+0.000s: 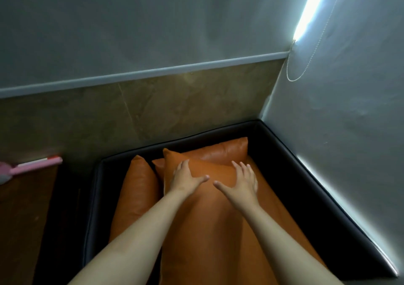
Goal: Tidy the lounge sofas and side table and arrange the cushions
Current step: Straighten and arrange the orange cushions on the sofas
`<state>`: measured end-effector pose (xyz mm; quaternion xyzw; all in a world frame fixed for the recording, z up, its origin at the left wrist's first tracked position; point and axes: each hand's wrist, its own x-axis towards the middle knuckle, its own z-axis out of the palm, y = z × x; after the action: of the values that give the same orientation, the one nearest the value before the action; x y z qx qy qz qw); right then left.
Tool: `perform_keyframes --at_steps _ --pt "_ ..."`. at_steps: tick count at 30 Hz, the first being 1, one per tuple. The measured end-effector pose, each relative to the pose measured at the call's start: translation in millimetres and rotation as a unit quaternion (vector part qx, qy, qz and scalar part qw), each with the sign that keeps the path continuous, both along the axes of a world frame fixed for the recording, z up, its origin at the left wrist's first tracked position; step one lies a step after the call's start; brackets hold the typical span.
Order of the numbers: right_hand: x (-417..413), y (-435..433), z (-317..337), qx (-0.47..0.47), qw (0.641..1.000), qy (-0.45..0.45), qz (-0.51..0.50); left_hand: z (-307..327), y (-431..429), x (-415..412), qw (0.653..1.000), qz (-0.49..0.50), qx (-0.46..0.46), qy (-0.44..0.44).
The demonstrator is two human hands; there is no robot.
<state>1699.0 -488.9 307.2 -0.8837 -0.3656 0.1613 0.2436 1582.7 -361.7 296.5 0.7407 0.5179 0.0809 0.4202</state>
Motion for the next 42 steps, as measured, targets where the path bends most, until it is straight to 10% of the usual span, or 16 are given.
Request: perform_keyframes --at_steps 22,32,42 --pt "142.1 140.2 -178.9 -0.008 1.000 0.000 0.021 -162.1 145.1 139.8 0.996 -0.058 0.060 -0.015" --pt "195.7 189.5 -218.2 -0.091 0.961 -0.113 0.235 -195.0 178.4 164.2 0.984 -0.134 0.077 0.089" --pt "229.1 204.8 -229.6 -0.105 0.958 -0.103 0.247 -207.3 186.6 167.3 0.985 -0.135 0.074 0.083"
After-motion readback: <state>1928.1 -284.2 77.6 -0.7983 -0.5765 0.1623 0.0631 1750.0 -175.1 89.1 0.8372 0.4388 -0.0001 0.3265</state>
